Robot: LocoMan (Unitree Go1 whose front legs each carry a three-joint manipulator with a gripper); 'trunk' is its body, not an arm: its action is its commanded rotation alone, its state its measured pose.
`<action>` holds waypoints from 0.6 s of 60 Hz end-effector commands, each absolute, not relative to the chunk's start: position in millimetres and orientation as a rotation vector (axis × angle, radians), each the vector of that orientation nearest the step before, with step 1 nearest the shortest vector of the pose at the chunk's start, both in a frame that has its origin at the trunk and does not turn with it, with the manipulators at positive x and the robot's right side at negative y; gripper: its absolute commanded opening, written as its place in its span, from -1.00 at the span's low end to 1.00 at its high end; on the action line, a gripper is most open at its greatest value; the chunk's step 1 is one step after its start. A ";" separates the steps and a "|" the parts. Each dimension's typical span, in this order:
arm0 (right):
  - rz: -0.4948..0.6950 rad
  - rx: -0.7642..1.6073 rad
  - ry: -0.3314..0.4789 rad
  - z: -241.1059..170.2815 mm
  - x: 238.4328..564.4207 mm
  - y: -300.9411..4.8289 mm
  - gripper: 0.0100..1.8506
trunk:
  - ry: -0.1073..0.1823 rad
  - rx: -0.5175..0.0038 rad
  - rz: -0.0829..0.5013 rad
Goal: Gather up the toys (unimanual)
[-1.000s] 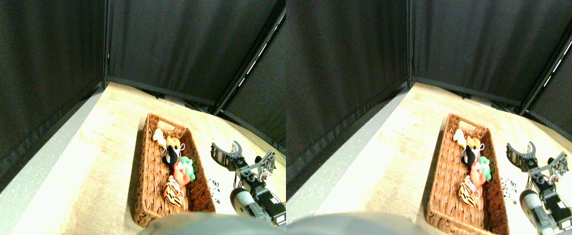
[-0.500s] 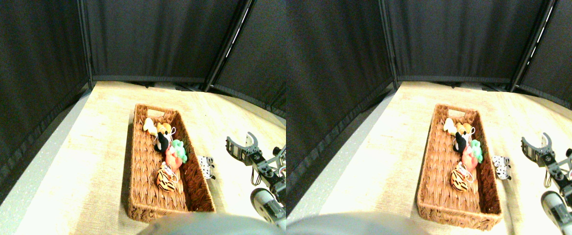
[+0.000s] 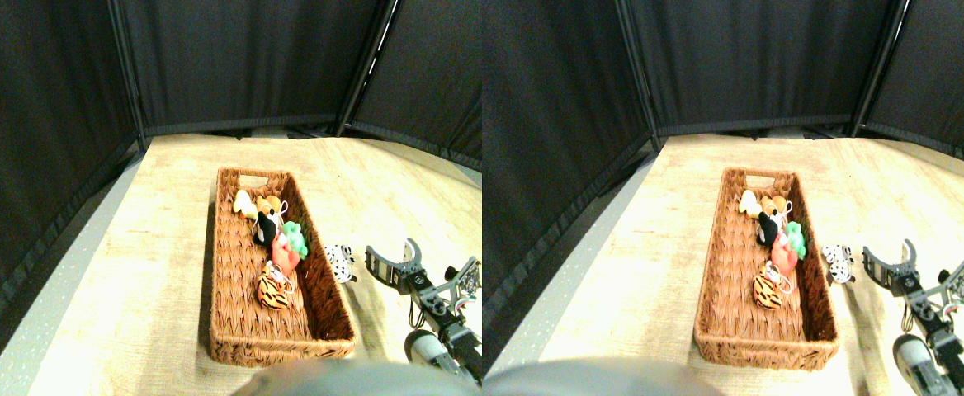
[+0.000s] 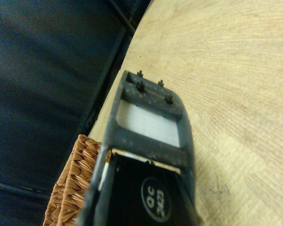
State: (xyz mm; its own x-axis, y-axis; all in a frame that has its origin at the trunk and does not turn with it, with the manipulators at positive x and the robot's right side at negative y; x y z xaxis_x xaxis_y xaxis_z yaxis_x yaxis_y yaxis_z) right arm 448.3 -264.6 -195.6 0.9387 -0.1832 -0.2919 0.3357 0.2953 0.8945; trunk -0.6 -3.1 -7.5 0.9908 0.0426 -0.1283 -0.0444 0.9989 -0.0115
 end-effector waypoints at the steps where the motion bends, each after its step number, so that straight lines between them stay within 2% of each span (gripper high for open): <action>1: -0.305 1.249 0.148 -191.4 448.3 -258.0 -0.31 | 0.111 -0.031 0.034; 8: -0.321 1.267 0.186 -192.2 448.6 -248.6 -0.18 | 0.107 -0.048 0.043; 25: -0.294 1.296 0.288 -201.9 450.2 -227.8 -0.16 | 0.103 -0.087 0.080; 36: -0.296 1.316 0.326 -207.3 455.2 -216.7 -0.19 | 0.101 -0.108 0.100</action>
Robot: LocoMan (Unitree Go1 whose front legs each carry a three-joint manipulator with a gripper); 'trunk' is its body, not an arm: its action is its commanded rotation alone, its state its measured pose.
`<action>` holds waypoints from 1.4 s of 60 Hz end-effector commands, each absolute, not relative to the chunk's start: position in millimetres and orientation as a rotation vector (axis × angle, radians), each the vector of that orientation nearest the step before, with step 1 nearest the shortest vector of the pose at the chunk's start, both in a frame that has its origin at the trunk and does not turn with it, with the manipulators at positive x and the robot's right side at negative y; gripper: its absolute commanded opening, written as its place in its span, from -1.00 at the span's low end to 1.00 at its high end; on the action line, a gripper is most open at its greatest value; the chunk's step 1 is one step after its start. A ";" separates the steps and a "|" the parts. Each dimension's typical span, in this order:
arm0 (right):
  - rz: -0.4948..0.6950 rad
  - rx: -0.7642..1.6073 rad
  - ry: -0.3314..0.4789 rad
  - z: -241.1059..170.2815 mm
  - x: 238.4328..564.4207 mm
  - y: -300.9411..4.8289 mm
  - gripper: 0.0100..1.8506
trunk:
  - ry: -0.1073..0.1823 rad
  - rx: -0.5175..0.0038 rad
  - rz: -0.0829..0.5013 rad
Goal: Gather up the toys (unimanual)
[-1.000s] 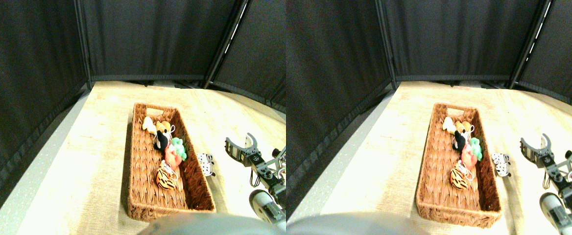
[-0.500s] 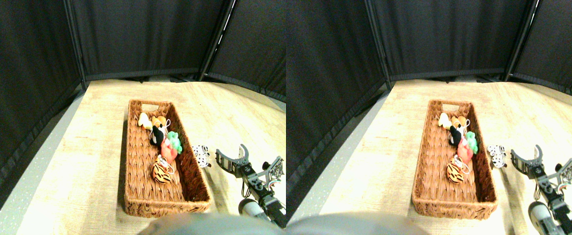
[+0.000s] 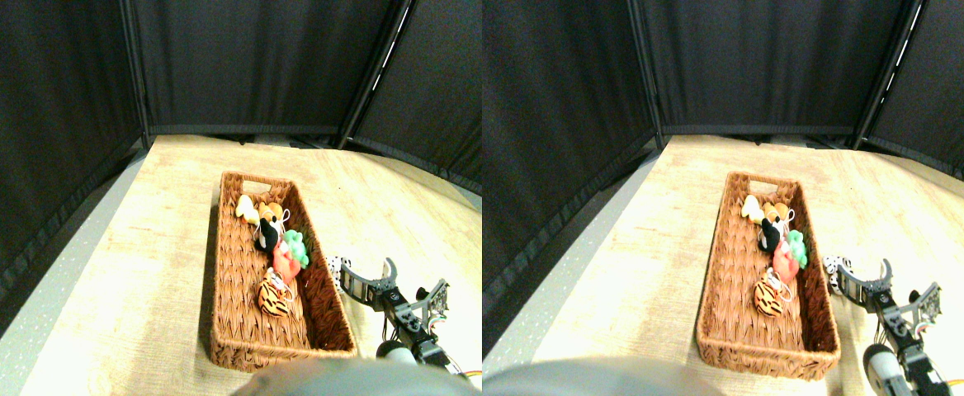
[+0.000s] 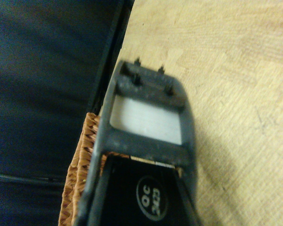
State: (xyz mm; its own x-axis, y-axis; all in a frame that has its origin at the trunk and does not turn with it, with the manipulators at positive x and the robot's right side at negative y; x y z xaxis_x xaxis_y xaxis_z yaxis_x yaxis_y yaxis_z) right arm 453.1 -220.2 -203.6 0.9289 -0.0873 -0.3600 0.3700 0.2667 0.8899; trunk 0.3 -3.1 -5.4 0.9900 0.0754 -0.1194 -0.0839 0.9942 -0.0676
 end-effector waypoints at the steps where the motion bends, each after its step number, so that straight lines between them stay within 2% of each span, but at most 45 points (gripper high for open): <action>1: -0.298 1.316 0.330 -207.8 455.8 -215.5 -0.20 | 0.101 -0.109 0.101; 13: -0.300 1.362 0.393 -214.1 461.4 -204.3 -0.26 | 0.103 -0.124 0.113; 20: -0.320 1.378 0.399 -217.6 466.1 -201.3 -0.19 | 0.103 -0.129 0.122; 29: -0.335 1.386 0.414 -228.4 472.7 -204.0 -0.24 | 0.107 -0.131 0.126; 39: -0.417 1.379 0.404 -240.8 477.2 -208.0 -0.23 | 0.112 -0.124 0.125; 46: -0.424 1.373 0.386 -242.3 478.1 -213.4 -0.17 | 0.119 -0.117 0.120; 55: -0.418 1.390 0.378 -246.2 480.5 -221.3 -0.20 | 0.121 -0.106 0.110; 69: -0.485 1.379 0.372 -255.2 479.2 -228.7 -0.11 | 0.127 -0.099 0.102; 84: -0.516 1.379 0.360 -261.3 480.1 -232.0 -0.09 | 0.130 -0.098 0.104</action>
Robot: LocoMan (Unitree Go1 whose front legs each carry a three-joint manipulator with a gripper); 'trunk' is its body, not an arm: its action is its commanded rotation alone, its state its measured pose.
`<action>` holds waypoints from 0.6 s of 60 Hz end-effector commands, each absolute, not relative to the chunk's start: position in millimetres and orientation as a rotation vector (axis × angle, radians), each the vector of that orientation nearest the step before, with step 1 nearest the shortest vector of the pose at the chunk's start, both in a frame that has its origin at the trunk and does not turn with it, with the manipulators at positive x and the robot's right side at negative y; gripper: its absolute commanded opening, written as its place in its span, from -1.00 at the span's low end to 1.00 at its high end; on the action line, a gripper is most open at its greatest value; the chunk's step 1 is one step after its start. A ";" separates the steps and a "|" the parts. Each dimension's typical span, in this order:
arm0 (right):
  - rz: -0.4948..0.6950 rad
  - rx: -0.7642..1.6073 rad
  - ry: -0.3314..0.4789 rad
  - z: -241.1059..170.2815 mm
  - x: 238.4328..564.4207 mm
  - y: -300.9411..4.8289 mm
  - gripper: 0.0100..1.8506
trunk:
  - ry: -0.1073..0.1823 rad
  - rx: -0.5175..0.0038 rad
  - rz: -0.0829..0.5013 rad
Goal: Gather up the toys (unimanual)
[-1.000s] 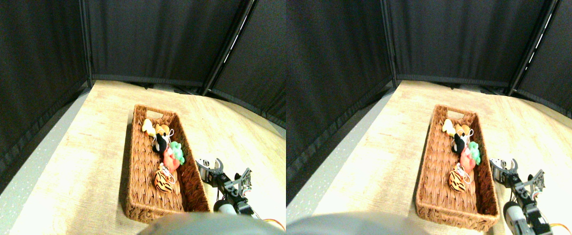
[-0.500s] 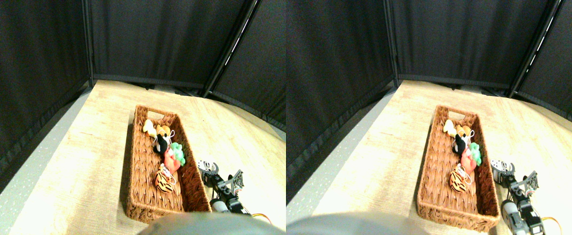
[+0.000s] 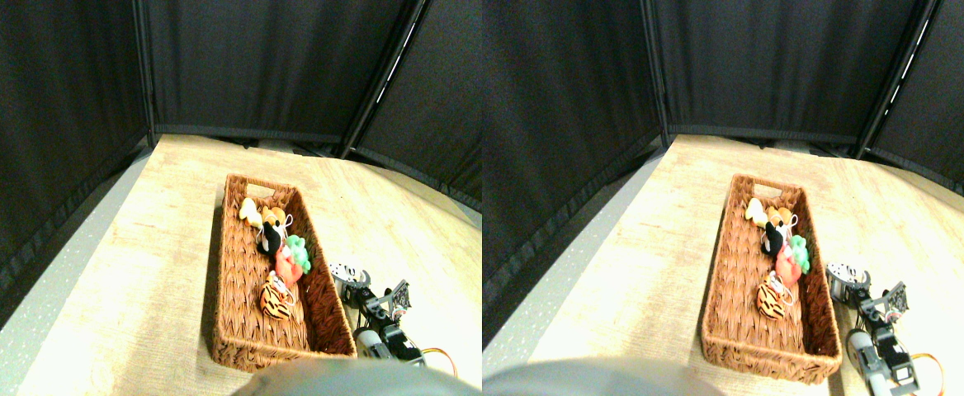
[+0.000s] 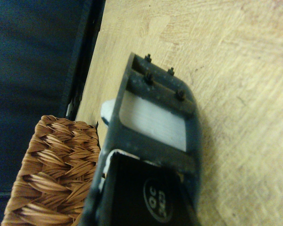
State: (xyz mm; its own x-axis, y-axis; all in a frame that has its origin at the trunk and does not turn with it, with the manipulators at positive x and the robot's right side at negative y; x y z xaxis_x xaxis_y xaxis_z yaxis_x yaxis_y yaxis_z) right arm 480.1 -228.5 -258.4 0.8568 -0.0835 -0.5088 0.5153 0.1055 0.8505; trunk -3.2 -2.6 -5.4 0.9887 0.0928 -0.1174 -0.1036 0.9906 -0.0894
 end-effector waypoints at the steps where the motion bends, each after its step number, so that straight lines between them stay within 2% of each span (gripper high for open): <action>1: -0.517 1.379 0.360 -262.0 480.4 -232.5 -0.09 | 0.131 -0.098 0.103; 5: -0.537 1.391 0.341 -263.9 481.1 -233.4 -0.17 | 0.131 -0.096 0.103; 7: -0.537 1.400 0.333 -264.5 481.8 -233.6 -0.28 | 0.131 -0.096 0.103; 9: -0.542 1.405 0.319 -265.9 483.1 -234.6 -0.59 | 0.132 -0.095 0.102; 10: -0.542 1.405 0.319 -265.9 483.1 -234.6 -0.59 | 0.132 -0.096 0.102; 11: -0.549 1.400 0.303 -265.7 483.3 -234.8 -0.78 | 0.131 -0.094 0.101; 12: -0.552 1.384 0.285 -265.9 483.7 -234.9 -0.85 | 0.131 -0.094 0.101; 15: -0.558 1.338 0.242 -265.2 484.2 -235.6 -0.82 | 0.130 -0.096 0.101; 25: -0.507 1.356 0.229 -247.7 487.3 -243.6 -0.81 | 0.122 -0.096 0.094; 33: -0.432 1.283 0.210 -227.1 491.2 -250.9 -0.82 | 0.112 -0.096 0.086; 36: -0.440 1.268 0.203 -219.5 491.6 -252.1 -0.83 | 0.110 -0.096 0.085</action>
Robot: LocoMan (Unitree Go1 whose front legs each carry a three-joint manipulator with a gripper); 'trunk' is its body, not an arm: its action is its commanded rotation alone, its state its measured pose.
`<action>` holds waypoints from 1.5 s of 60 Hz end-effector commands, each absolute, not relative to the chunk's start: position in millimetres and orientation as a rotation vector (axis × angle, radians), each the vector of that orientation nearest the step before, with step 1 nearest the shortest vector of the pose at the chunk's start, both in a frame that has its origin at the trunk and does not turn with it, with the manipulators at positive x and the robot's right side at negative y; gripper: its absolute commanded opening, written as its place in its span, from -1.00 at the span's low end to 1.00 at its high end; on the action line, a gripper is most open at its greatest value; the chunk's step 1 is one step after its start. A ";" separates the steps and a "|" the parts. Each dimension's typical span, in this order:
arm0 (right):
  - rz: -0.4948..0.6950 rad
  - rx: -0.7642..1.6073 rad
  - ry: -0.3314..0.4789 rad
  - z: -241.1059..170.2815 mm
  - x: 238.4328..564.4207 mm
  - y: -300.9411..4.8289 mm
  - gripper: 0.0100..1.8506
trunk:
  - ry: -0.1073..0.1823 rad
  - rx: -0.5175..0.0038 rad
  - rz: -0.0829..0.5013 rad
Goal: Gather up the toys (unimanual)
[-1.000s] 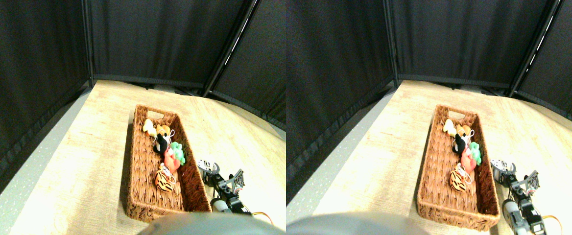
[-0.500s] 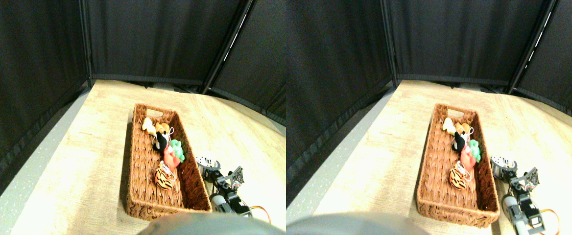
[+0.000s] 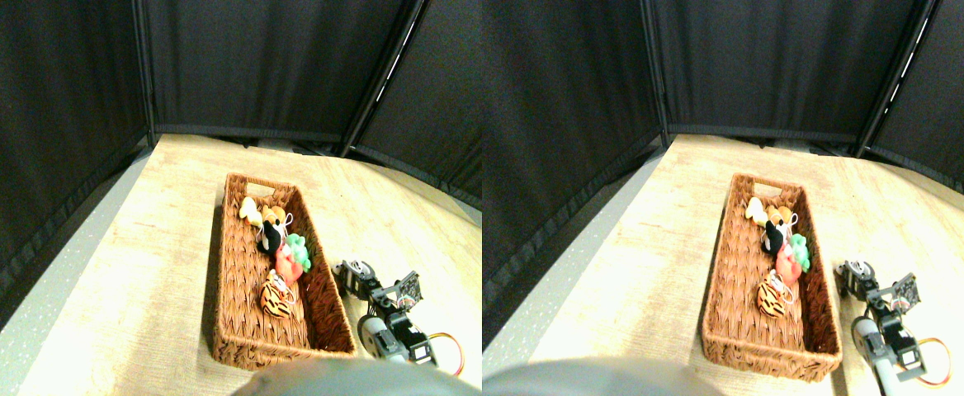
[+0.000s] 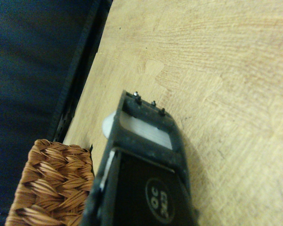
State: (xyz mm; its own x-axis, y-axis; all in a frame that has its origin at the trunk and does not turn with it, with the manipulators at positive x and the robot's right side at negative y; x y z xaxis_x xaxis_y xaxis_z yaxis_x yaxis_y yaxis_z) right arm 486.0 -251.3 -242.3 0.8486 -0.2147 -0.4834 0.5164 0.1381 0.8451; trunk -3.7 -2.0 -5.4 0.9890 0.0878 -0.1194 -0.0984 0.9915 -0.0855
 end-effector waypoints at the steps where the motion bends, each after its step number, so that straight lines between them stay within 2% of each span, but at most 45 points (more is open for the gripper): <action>1: -0.441 1.268 0.197 -216.1 491.7 -252.4 -0.84 | 0.108 -0.096 0.083; 12: -0.357 1.252 0.202 -190.3 493.1 -248.6 -0.86 | 0.095 -0.112 0.093; 24: -0.245 1.224 0.240 -164.3 496.0 -230.6 -0.84 | 0.076 -0.138 0.116; 31: -0.155 1.197 0.261 -150.8 500.6 -216.7 -0.81 | 0.068 -0.154 0.142; 35: -0.157 1.211 0.270 -144.4 502.5 -209.2 -0.83 | 0.065 -0.165 0.159; 46: -0.056 1.175 0.302 -131.8 511.2 -185.6 -0.86 | 0.056 -0.193 0.212; 68: 0.006 1.167 0.355 -120.6 519.4 -138.3 -0.84 | 0.056 -0.233 0.280; 85: 0.071 1.210 0.425 -123.7 523.7 -108.2 -0.87 | 0.059 -0.260 0.307; 90: 0.055 1.233 0.434 -127.8 524.7 -104.1 -0.89 | 0.062 -0.262 0.308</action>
State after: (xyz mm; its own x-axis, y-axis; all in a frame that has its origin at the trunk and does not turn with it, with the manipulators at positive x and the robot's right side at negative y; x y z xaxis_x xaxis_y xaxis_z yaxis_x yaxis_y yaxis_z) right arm 523.2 -104.5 -127.2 0.9180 0.2572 -0.3019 0.1946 0.3711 0.9080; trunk -2.7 4.7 -3.0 0.9582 0.2723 -0.0875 -0.2858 0.9239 -0.2543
